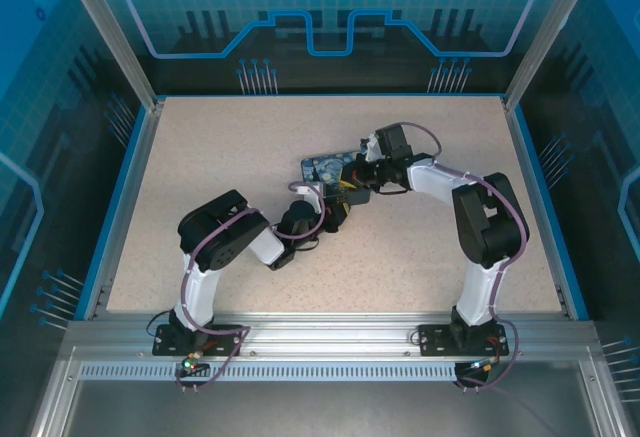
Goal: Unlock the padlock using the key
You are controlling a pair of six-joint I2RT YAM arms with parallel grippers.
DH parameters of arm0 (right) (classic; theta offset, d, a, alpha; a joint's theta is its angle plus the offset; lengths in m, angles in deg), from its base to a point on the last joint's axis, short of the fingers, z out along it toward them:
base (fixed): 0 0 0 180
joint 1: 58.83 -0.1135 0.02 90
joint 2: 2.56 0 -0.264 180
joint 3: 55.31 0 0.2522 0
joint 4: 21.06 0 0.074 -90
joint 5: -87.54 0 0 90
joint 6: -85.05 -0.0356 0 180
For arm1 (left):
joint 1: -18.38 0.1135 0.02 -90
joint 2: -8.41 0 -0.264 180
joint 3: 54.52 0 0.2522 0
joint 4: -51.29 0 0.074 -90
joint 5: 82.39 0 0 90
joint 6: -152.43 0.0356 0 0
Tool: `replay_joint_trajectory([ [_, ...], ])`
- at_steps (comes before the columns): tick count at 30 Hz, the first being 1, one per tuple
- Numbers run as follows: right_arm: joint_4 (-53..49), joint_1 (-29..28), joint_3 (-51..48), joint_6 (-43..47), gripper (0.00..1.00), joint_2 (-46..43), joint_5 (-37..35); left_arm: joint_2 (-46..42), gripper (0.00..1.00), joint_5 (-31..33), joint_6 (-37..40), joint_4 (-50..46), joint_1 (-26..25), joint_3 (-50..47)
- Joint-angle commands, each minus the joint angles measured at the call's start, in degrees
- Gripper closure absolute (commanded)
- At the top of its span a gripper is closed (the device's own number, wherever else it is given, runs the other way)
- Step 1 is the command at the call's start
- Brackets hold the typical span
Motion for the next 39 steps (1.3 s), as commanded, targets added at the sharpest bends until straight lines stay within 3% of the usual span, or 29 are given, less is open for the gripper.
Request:
replay_joint_trajectory([
  [1,-1.1,0.1,0.8,0.0,1.0,1.4,0.8,-2.9,0.97,-2.7,-3.2,3.6,0.1,-0.1],
  [8,-0.7,0.4,0.3,-0.2,1.0,1.7,1.0,-2.2,0.66,-4.0,-3.9,2.6,0.4,0.9],
  [14,-0.4,0.3,0.2,-0.6,1.0,1.6,1.4,-0.3,0.58,-2.2,-3.9,0.7,-0.5,1.8],
  [29,0.9,0.4,-1.5,-1.0,1.0,1.4,2.5,0.2,0.54,6.0,-0.7,-10.6,-3.7,5.8],
  [39,1.3,0.8,-1.8,-1.0,1.0,1.5,3.1,1.4,0.6,11.0,-1.5,-7.0,-4.4,5.1],
])
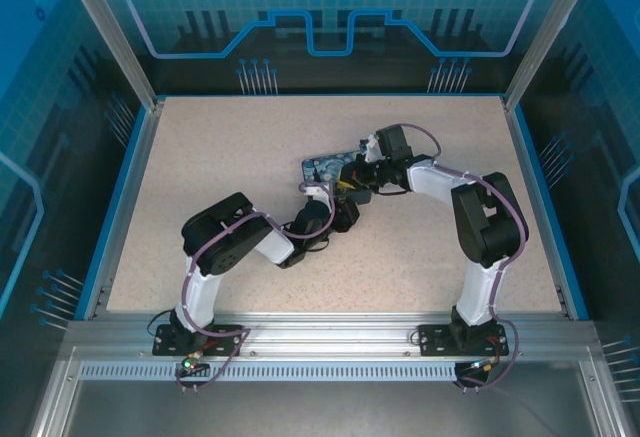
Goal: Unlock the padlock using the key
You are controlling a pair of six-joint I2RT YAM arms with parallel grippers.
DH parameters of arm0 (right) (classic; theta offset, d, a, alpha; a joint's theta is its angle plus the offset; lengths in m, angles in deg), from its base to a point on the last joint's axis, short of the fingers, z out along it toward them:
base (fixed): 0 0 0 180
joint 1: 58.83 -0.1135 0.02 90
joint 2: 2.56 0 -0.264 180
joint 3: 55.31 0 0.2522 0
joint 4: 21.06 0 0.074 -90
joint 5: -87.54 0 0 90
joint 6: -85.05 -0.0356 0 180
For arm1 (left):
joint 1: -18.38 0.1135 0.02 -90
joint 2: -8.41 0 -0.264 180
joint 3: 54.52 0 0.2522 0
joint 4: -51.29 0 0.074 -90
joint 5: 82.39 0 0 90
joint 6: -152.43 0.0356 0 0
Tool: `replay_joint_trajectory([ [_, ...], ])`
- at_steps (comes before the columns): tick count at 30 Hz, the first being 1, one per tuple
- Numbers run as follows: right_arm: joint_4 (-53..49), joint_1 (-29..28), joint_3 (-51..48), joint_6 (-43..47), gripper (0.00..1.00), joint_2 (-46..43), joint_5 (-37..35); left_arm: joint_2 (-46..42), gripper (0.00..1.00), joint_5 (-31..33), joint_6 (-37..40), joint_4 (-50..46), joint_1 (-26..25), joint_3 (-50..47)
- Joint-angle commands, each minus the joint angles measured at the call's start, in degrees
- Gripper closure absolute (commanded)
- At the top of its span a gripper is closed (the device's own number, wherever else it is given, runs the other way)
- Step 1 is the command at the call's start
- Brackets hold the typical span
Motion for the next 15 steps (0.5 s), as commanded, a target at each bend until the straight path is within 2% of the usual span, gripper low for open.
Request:
replay_joint_trajectory([
  [1,-0.5,0.6,-1.1,-0.4,1.0,1.2,1.0,1.4,0.6,3.9,0.5,1.6,-0.5,0.2],
  [8,-0.4,0.8,-1.1,-0.6,1.0,1.4,1.1,1.7,0.61,5.2,0.8,0.2,-1.1,1.2],
  [15,-0.3,0.8,-1.1,-0.6,1.0,1.6,1.2,2.1,0.66,6.6,0.5,0.3,-1.2,1.4],
])
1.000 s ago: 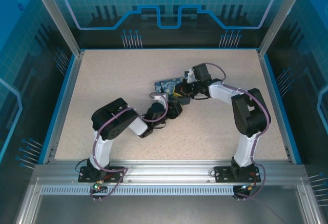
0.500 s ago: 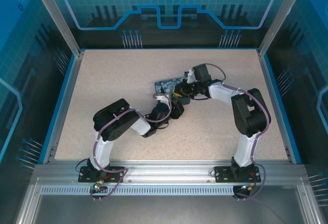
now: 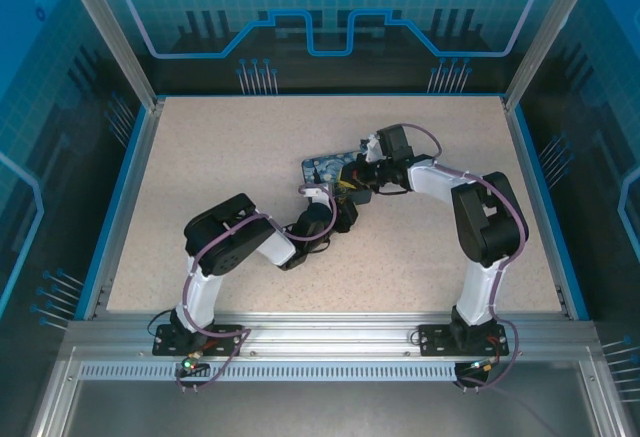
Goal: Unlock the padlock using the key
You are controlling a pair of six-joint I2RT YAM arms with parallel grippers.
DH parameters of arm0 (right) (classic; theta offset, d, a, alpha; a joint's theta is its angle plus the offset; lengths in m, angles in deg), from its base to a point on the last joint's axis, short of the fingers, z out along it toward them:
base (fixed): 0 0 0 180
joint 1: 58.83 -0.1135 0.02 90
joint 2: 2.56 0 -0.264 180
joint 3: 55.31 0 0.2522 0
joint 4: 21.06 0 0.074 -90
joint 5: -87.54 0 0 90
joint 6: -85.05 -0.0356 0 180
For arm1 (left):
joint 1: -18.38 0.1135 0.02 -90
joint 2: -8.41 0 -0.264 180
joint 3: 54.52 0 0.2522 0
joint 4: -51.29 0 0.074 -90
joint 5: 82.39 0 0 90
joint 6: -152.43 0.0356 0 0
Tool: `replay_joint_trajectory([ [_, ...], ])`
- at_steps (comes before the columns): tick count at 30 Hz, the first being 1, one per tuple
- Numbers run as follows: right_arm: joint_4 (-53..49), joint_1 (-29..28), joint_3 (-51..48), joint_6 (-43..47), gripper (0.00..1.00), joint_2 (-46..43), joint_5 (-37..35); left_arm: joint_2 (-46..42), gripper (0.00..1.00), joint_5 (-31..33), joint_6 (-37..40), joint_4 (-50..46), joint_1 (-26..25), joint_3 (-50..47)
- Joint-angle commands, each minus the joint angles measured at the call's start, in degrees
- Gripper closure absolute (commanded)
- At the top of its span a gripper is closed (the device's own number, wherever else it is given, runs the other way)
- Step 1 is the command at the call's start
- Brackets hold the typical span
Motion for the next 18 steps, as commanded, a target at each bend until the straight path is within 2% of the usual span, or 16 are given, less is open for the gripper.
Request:
replay_joint_trajectory([
  [1,-0.7,0.5,-1.1,-0.3,1.0,1.3,0.4,1.6,0.67,2.4,0.6,-0.1,-0.3,1.5],
  [10,-0.6,0.6,-1.0,-0.4,1.0,1.6,0.4,2.0,0.73,2.7,1.1,-0.3,-0.2,2.8],
  [18,-1.0,0.7,-1.0,-0.3,1.0,1.5,0.5,1.7,0.89,2.6,1.0,0.4,-0.2,2.3],
])
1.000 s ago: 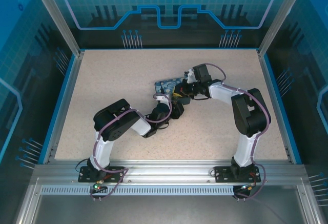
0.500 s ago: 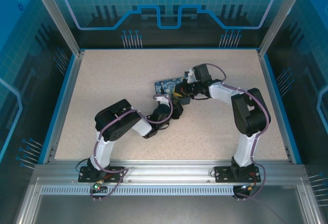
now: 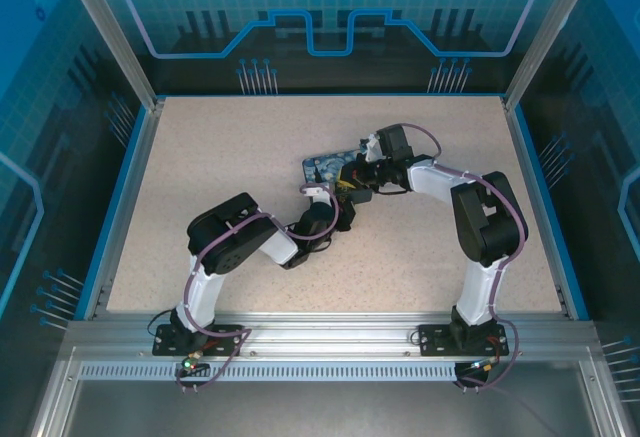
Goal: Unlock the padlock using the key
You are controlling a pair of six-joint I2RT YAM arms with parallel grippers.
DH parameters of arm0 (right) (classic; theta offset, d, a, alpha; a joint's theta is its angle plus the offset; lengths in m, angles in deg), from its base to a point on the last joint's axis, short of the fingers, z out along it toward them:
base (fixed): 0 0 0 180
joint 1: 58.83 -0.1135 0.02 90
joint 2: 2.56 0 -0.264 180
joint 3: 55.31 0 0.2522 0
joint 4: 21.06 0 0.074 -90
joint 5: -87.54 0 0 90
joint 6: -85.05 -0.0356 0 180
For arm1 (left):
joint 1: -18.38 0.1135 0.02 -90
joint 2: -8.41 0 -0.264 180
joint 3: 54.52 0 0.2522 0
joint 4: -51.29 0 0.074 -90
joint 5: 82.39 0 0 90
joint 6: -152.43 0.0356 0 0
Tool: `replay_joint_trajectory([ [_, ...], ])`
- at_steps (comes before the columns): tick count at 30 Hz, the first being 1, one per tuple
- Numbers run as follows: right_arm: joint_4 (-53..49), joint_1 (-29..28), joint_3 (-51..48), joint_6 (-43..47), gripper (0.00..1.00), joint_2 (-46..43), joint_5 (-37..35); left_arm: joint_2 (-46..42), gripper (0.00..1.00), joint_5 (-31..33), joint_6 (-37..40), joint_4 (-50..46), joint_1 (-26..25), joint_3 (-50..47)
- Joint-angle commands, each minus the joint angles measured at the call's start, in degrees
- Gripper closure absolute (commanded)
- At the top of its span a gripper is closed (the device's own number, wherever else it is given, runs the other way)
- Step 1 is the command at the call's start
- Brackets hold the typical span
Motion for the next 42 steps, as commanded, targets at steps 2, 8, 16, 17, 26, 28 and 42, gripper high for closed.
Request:
replay_joint_trajectory([
  [2,-1.7,0.8,-0.9,-0.2,1.0,1.3,0.4,0.0,0.93,0.5,0.7,1.4,-0.2,0.5],
  [8,-2.0,1.6,-0.1,-0.2,1.0,1.0,0.8,-3.6,1.0,-3.6,-1.2,0.3,0.0,-0.9],
  [16,-2.9,4.0,3.4,-0.2,1.0,-0.2,3.0,-10.4,1.0,-15.9,-5.2,-9.5,2.5,0.6],
  [17,-2.9,4.4,3.7,-0.2,1.0,-0.6,3.4,-11.1,1.0,-16.8,-5.8,-10.2,3.0,0.6],
  [26,-1.3,8.0,1.2,-1.1,1.0,-12.5,6.3,-12.6,1.0,-23.0,-11.6,-11.8,6.1,0.8],
  [28,-1.5,9.0,-0.7,-0.9,1.0,-16.2,6.8,-13.1,1.0,-23.1,-11.6,-12.8,6.3,1.0],
  [42,1.0,9.6,-26.4,2.4,1.0,-36.1,10.4,-14.3,1.0,-33.5,-21.0,-13.1,10.2,3.2],
])
